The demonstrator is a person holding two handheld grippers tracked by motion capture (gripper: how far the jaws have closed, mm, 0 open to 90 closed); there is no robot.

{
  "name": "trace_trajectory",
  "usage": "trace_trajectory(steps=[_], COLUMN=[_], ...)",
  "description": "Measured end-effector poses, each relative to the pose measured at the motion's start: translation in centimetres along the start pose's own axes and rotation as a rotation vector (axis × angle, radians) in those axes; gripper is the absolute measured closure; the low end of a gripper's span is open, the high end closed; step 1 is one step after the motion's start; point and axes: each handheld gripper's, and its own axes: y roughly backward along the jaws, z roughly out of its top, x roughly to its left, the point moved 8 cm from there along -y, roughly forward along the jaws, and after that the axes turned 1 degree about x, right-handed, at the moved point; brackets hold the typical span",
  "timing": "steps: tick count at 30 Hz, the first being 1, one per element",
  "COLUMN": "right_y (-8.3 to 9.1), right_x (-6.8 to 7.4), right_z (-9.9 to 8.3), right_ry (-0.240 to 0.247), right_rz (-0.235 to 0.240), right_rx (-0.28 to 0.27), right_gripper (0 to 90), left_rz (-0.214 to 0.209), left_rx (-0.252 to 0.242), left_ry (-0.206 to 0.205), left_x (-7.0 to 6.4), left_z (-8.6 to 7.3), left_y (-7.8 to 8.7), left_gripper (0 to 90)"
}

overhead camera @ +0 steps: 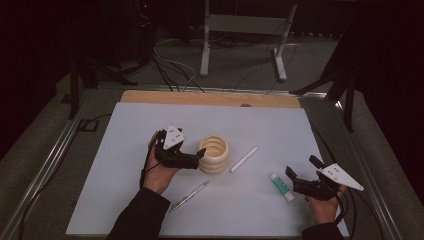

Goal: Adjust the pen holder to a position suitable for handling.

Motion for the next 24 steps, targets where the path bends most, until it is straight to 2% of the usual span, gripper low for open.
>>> trace_trajectory(steps=[4, 16, 24], right_y=[0.0, 0.0, -0.1], right_x=[0.0, 0.0, 0.0], right_z=[0.0, -0.1, -0.2], right_ry=[0.000, 0.000, -0.003], right_rz=[-0.001, 0.001, 0.000], right_rx=[0.000, 0.007, 0.017], right_gripper=[0.2, 0.2, 0.2], left_rz=[-0.007, 0.016, 0.015], left_rx=[0.024, 0.052, 0.072], left_ry=[0.022, 0.019, 0.006], left_x=[-0.1, -0.2, -0.6], left_z=[-0.4, -1.7, -2.6], left_y=[0.1, 0.5, 0.6], left_gripper=[0.1, 0.1, 0.1])
